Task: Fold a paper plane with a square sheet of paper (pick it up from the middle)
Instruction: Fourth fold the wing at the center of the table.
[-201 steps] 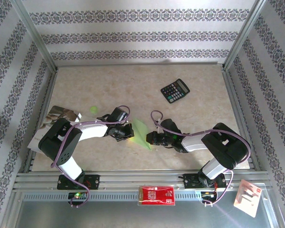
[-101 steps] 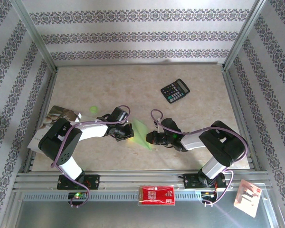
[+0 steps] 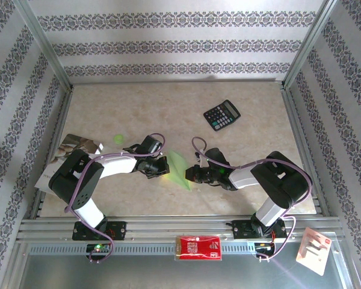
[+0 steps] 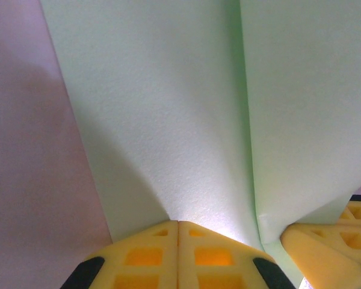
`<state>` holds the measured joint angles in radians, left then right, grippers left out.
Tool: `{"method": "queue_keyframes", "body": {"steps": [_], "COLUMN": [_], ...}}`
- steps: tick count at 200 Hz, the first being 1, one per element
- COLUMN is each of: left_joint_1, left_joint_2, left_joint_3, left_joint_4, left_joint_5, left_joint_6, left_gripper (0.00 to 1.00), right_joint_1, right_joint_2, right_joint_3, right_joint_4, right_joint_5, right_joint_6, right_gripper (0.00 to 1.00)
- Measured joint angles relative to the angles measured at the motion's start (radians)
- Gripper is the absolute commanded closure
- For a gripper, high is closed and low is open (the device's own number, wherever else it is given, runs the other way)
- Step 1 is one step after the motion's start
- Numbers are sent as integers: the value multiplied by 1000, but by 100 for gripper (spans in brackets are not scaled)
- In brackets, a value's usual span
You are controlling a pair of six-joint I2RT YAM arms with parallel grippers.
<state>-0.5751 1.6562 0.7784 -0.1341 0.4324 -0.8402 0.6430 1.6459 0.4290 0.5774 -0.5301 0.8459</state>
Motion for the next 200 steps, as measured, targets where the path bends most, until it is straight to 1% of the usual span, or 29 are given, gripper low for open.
{"method": "queue_keyframes", "body": {"steps": [20,38,53,75,108,120,139,157,200], "left_joint_1": [0,0,0,0,0,0,-3,-21,-52], "left_joint_2": [0,0,-1,-10,-56,-77,-105,-106,-29], "left_joint_3": [9,23,36,57,67,66,61,62,99], "left_joint_4": [-18,-33,-42,-51,-64,-62,-33,-3,42], "left_joint_5": [-7,-19,-22,-23,-23,-17,10,35,92], "left_joint_6": [3,6,11,16,23,21,4,-5,-13], "left_gripper": [89,83,81,75,71,73,83,89,92], "right_joint_1": [0,0,-5,-6,-6,-6,-6,-6,-6], "right_joint_2": [1,3,6,6,8,10,12,13,16], "right_joint_3": [0,0,1,1,1,1,1,1,1], "right_joint_4": [0,1,2,3,5,6,10,11,15], "right_joint_5": [-1,-3,-10,-13,-14,-14,-18,-19,-22], "right_joint_6": [0,0,0,0,0,0,0,1,1], "right_gripper": [100,100,100,100,100,100,100,100,100]}}
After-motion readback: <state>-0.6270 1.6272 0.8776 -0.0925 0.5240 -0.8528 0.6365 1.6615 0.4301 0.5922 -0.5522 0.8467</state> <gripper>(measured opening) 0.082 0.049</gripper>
